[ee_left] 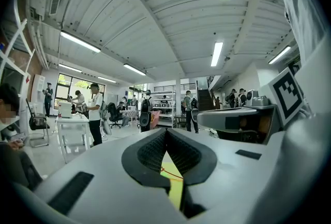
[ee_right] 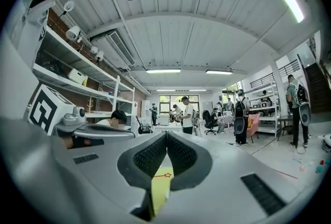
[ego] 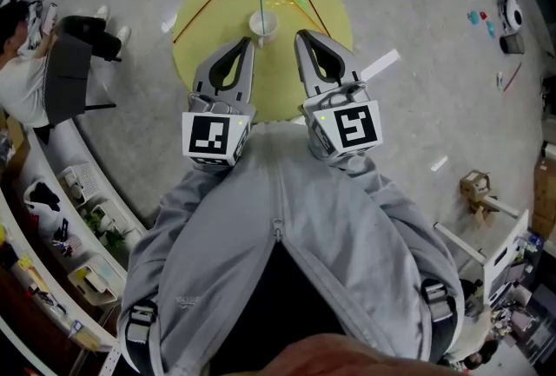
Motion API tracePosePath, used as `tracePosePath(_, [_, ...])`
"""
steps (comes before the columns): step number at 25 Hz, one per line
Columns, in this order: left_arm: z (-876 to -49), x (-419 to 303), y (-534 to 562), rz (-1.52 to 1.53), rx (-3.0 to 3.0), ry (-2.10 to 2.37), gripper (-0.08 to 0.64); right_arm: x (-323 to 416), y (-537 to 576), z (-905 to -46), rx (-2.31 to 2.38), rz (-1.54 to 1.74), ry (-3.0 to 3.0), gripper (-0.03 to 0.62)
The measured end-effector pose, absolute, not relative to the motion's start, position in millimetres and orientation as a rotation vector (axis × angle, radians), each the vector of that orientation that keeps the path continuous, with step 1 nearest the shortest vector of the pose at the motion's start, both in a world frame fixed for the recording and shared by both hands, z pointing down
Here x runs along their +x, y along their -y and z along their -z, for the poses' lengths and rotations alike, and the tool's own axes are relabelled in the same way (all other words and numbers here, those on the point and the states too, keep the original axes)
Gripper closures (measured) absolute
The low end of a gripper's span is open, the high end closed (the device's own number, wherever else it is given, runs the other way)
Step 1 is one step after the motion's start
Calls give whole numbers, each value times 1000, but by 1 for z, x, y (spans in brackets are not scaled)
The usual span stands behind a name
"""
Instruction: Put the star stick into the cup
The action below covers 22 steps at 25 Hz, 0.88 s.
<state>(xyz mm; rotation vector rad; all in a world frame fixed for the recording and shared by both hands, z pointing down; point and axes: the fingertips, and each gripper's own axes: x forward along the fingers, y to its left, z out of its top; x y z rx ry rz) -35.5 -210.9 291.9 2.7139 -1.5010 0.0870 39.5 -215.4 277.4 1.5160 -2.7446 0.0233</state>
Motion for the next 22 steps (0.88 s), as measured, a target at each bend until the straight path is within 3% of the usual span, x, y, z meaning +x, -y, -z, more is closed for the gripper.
tracePosePath(22, [-297, -32, 220, -70, 2735, 1445, 543, 29, 227, -289, 1465, -36, 2763, 560])
